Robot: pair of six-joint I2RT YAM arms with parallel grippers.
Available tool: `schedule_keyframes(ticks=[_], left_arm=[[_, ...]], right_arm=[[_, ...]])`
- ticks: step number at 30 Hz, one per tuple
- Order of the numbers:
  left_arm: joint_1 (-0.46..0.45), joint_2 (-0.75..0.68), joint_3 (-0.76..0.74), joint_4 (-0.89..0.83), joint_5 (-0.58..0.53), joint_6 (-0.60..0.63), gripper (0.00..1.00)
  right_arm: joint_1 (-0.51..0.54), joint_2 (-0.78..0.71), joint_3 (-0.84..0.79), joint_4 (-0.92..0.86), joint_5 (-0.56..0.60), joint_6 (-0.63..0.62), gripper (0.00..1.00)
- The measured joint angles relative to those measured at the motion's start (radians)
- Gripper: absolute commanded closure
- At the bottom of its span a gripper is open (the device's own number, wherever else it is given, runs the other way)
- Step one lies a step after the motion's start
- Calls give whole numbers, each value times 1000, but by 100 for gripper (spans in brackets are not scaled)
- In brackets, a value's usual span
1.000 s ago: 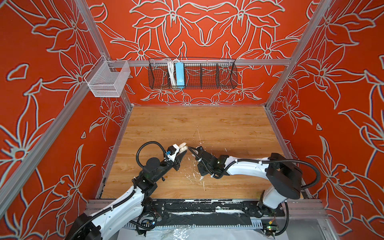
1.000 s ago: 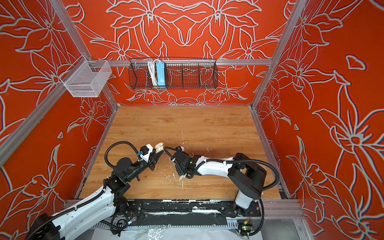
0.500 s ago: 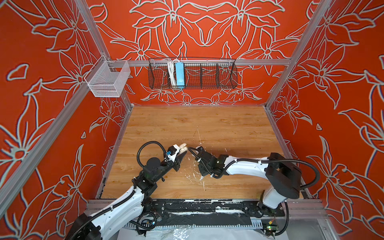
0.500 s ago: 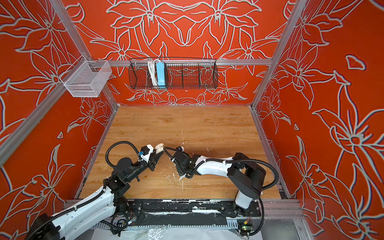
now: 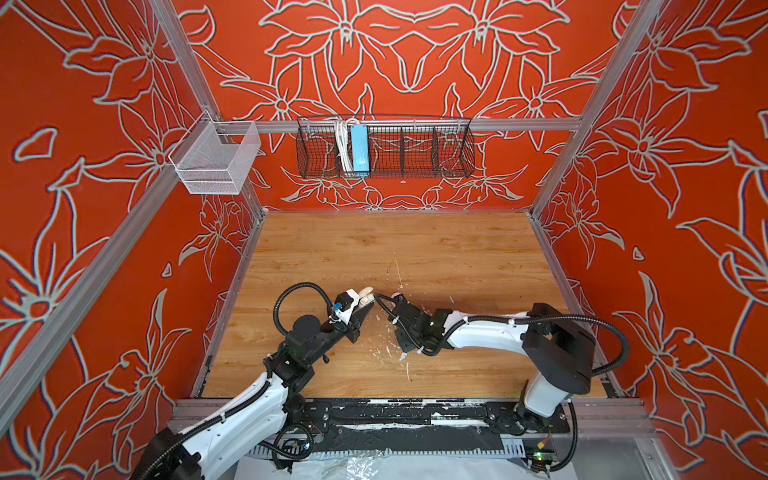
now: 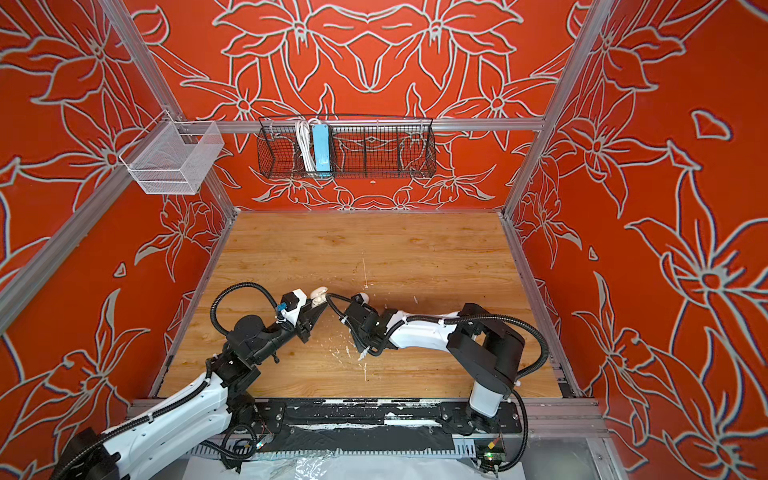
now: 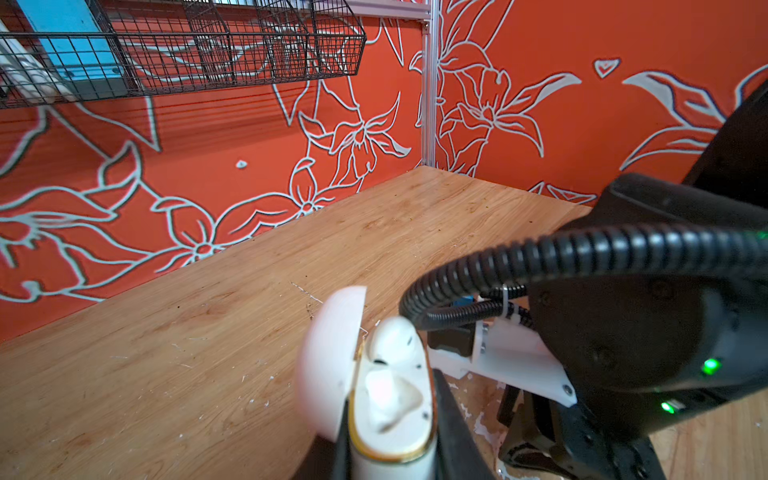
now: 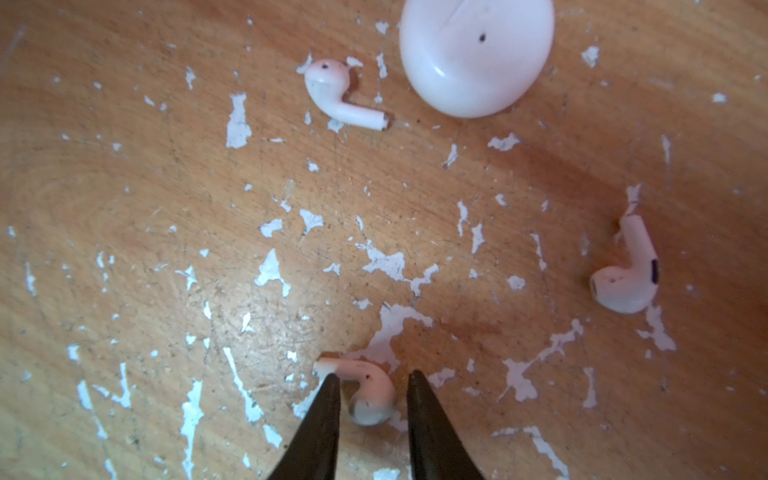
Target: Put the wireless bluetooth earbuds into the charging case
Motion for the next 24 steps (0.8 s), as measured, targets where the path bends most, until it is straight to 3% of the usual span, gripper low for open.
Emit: schedule_keyframes(ticks=[10, 24], left_arm=[[0, -6, 0, -3, 14, 1, 100], [0, -7, 0, -3, 14, 1, 100]], right_arm=[[0, 4, 0, -2, 12, 1, 75], [0, -4, -21, -12, 29, 2, 71]])
